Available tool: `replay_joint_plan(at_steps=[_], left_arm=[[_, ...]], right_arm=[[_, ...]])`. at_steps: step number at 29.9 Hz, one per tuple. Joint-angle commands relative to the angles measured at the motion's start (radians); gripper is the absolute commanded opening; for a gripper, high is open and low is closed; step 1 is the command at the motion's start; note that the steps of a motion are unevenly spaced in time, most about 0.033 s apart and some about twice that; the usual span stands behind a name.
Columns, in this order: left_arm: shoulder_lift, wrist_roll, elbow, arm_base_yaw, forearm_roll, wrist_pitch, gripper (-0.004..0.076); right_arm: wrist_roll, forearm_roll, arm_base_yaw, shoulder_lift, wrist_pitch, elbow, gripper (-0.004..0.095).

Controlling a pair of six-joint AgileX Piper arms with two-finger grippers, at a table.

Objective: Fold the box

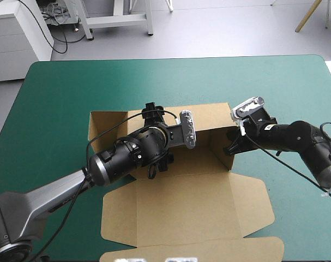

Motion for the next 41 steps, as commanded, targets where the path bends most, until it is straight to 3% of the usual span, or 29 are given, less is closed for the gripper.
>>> replay_joint_plan(at_steps=[1, 5, 9, 12, 14, 23, 31, 38, 41], left_arm=[[-0.051, -0.001, -0.054, -0.041, -0.138, 0.049, 0.0714], [-0.078, -0.001, -0.077, -0.096, -0.133, 0.125, 0.0713], [-0.101, -0.001, -0.090, -0.163, -0.120, 0.123, 0.0698], [-0.105, 0.003, -0.128, -0.207, -0.122, 0.140, 0.0645], [-0.105, 0.011, -0.154, -0.225, -0.122, 0.158, 0.0570], [-0.105, 0.034, -0.282, -0.228, -0.109, 0.242, 0.0007], [-0.105, 0.147, -0.366, -0.158, -0.191, 0.267, 0.0016], [-0.105, 0.292, -0.440, 0.203, -0.663, 0.298, 0.0016], [-0.105, 0.298, -0.452, 0.364, -0.757, 0.298, 0.0015]], right_arm=[[-0.028, 0.093, 0.014, -0.022, -0.003, -0.028, -0.0019], [-0.026, 0.093, 0.014, -0.022, -0.020, -0.030, -0.0019], [-0.026, 0.093, 0.014, -0.022, -0.037, -0.030, -0.0019], [-0.026, 0.093, 0.014, -0.022, -0.051, -0.030, -0.0019], [-0.019, 0.093, 0.014, -0.022, -0.058, -0.030, -0.0019], [-0.019, 0.089, 0.014, -0.022, -0.080, -0.030, -0.0019], [-0.012, 0.085, 0.014, -0.022, -0.087, -0.030, -0.0019], [0.006, 0.080, 0.014, -0.022, -0.092, -0.030, -0.0019], [0.011, 0.074, 0.014, -0.022, -0.094, -0.030, -0.0019]])
